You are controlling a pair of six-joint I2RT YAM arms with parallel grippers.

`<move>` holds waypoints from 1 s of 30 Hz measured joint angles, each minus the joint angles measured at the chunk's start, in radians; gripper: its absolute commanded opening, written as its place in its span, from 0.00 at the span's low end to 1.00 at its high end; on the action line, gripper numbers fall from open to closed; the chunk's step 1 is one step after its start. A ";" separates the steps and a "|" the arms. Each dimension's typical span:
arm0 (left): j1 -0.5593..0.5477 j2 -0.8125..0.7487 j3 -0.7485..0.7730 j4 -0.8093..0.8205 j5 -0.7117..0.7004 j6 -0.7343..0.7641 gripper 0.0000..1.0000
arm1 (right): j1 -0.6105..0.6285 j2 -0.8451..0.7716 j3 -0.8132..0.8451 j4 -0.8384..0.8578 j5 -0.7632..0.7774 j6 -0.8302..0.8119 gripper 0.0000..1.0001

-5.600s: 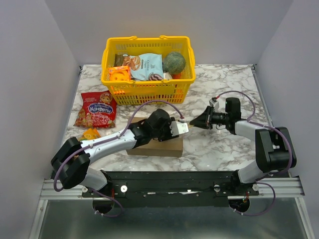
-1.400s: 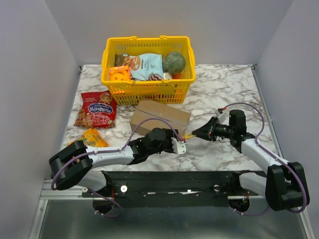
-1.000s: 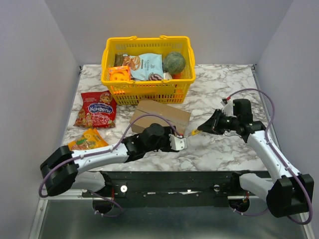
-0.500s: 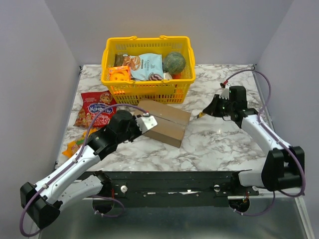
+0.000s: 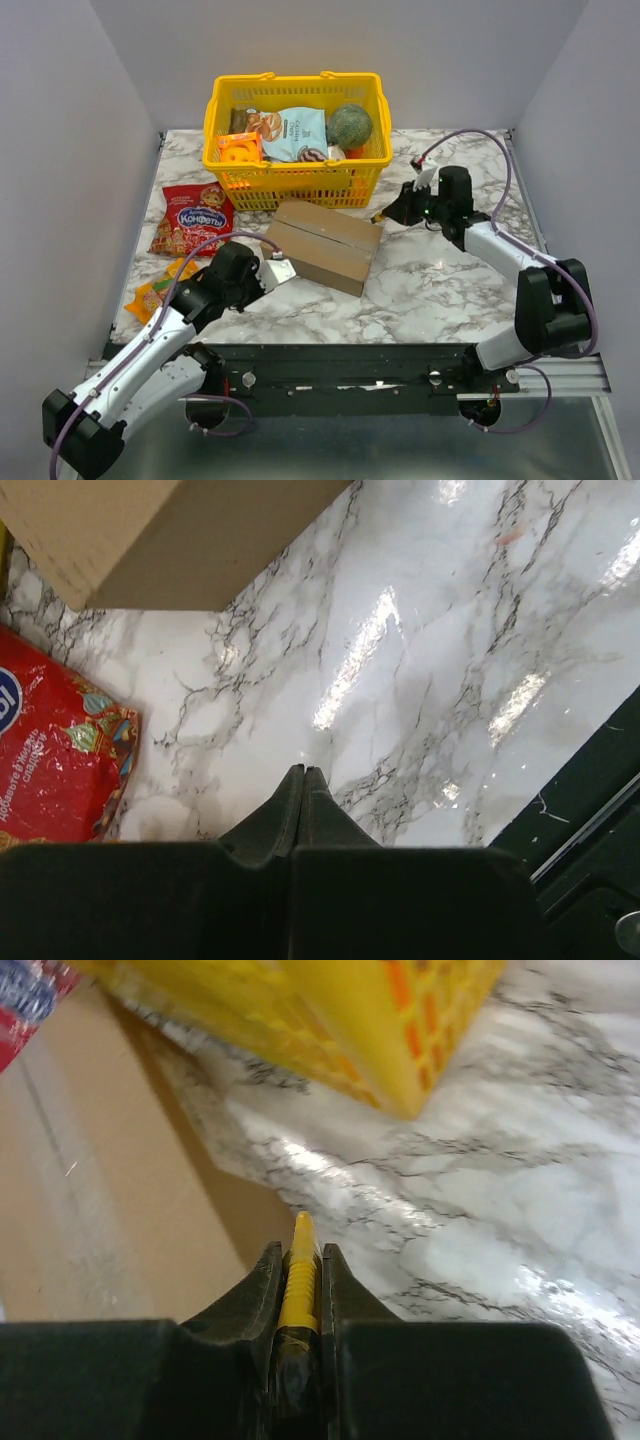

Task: Unpack the express box

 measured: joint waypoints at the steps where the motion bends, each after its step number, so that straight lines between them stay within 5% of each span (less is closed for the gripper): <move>1: 0.010 -0.006 -0.010 0.000 0.000 0.003 0.01 | 0.025 -0.019 -0.012 -0.001 -0.010 -0.019 0.00; 7: 0.050 -0.023 -0.037 0.005 -0.029 0.010 0.04 | 0.217 -0.225 -0.125 -0.093 -0.029 -0.108 0.00; 11: 0.075 -0.023 -0.040 0.027 -0.058 0.002 0.18 | 0.294 -0.374 -0.191 -0.187 -0.065 -0.127 0.00; 22: 0.098 0.174 -0.022 0.185 -0.093 -0.031 0.47 | 0.262 -0.488 -0.201 -0.312 0.015 -0.179 0.01; 30: 0.016 0.401 0.131 0.330 -0.060 0.019 0.53 | 0.254 -0.530 -0.278 -0.295 0.013 -0.266 0.00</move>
